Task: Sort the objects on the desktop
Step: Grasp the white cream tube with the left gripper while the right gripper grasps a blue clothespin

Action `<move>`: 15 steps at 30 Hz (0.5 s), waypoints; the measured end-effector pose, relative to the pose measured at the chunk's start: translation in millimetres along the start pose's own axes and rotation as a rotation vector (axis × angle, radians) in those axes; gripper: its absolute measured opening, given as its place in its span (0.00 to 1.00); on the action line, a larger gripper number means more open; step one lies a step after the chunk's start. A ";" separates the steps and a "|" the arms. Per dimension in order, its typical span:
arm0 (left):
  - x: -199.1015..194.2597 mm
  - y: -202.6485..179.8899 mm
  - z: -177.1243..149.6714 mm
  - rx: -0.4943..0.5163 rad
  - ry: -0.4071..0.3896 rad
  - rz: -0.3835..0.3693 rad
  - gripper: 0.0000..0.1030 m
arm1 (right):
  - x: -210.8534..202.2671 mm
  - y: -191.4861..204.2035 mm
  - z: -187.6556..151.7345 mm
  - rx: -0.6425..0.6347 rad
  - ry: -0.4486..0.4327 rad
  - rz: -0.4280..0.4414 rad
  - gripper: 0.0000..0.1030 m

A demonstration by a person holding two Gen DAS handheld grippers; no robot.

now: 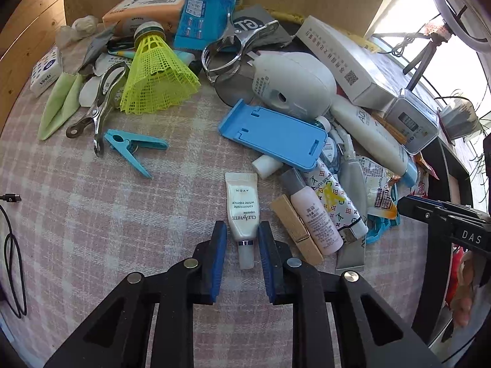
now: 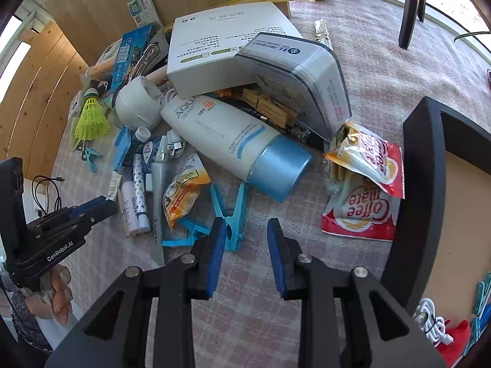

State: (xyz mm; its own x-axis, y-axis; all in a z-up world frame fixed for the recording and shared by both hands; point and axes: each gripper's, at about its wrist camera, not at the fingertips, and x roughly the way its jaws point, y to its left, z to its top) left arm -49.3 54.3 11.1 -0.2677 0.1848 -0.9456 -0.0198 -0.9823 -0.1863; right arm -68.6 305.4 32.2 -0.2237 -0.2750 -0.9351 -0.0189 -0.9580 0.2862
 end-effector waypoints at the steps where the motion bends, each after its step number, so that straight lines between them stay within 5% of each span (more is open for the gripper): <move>1: 0.1 -0.5 -0.7 0.004 -0.004 0.005 0.19 | 1.7 0.3 1.1 0.005 0.005 0.008 0.27; 15: 0.6 3.5 12.6 0.021 -0.031 0.030 0.18 | 13.8 20.7 1.5 -0.097 0.015 -0.115 0.20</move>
State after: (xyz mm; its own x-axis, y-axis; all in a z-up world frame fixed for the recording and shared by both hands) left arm -61.7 50.5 13.3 -0.2985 0.1548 -0.9418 -0.0315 -0.9878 -0.1524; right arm -73.5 281.9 25.5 -0.2111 -0.1635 -0.9637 0.0509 -0.9864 0.1562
